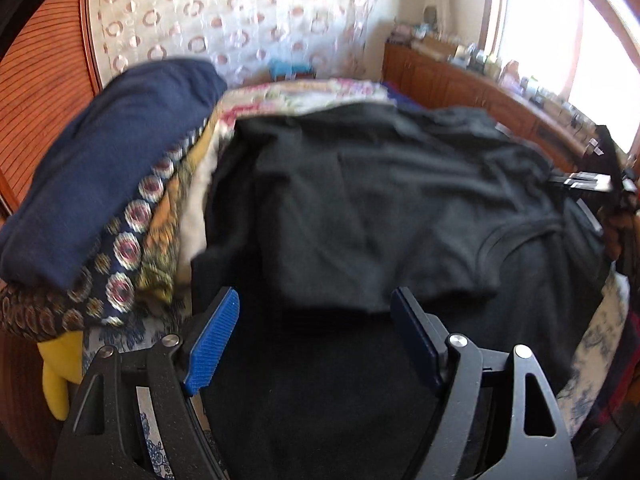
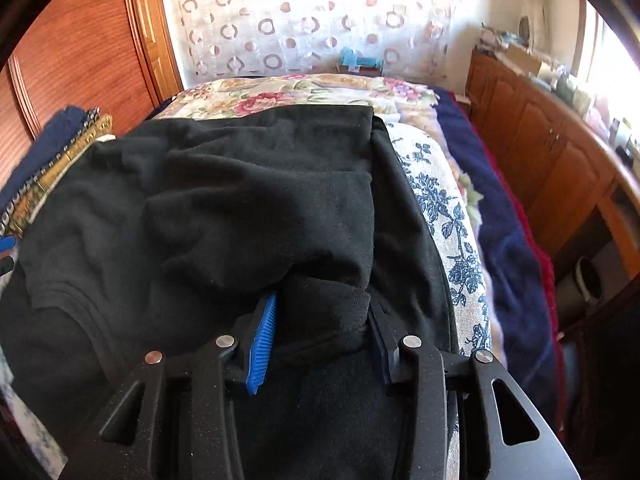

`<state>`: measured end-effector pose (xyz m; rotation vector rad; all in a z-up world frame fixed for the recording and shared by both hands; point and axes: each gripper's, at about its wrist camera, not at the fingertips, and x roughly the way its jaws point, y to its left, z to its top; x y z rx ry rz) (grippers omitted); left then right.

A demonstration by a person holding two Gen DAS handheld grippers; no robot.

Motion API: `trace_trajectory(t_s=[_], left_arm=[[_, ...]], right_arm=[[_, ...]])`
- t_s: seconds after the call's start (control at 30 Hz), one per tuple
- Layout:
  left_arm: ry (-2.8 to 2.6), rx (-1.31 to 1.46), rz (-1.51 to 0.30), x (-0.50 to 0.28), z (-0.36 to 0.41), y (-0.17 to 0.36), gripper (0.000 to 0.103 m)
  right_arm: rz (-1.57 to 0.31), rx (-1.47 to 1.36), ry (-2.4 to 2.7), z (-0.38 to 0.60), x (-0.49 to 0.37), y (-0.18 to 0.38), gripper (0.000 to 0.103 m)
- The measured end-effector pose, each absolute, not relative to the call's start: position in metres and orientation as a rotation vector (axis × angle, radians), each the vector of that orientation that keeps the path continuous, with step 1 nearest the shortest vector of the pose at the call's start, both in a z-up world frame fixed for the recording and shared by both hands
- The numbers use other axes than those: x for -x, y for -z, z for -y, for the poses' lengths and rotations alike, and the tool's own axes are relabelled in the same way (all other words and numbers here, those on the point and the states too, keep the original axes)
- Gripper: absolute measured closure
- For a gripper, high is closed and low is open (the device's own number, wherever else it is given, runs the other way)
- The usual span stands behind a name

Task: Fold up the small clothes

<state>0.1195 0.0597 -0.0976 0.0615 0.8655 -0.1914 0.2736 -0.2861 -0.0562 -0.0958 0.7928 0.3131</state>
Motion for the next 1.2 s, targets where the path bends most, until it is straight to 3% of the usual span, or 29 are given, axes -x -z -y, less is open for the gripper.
trace_trajectory(t_s=[0.67,0.7,0.83,0.93,1.03,1.2], left_arm=[[0.156,-0.04,-0.923,-0.134,-0.062,0.116,0.018],[0.158,-0.033,-0.923,-0.134,-0.062,0.115,0.019],[0.198,0.054,-0.909,-0.133,-0.071,0.108,0.048],[0.208,0.08,-0.883,-0.133,-0.074,0.101,0.061],[0.202,0.078,-0.884,-0.138,-0.073,0.1,0.068],[0.18,0.087,-0.91,-0.147,-0.073,0.11,0.068]], right_arm=[[-0.763,0.109,-0.299,0.297,-0.287,0.051,0.061],[-0.761,0.112,-0.297,0.286,-0.281,0.062,0.061],[-0.758,0.111,-0.294,0.278,-0.259,0.072,0.061],[-0.757,0.112,-0.294,0.277,-0.258,0.073,0.061],[-0.757,0.112,-0.295,0.278,-0.261,0.072,0.061],[-0.757,0.114,-0.292,0.278,-0.262,0.072,0.061]])
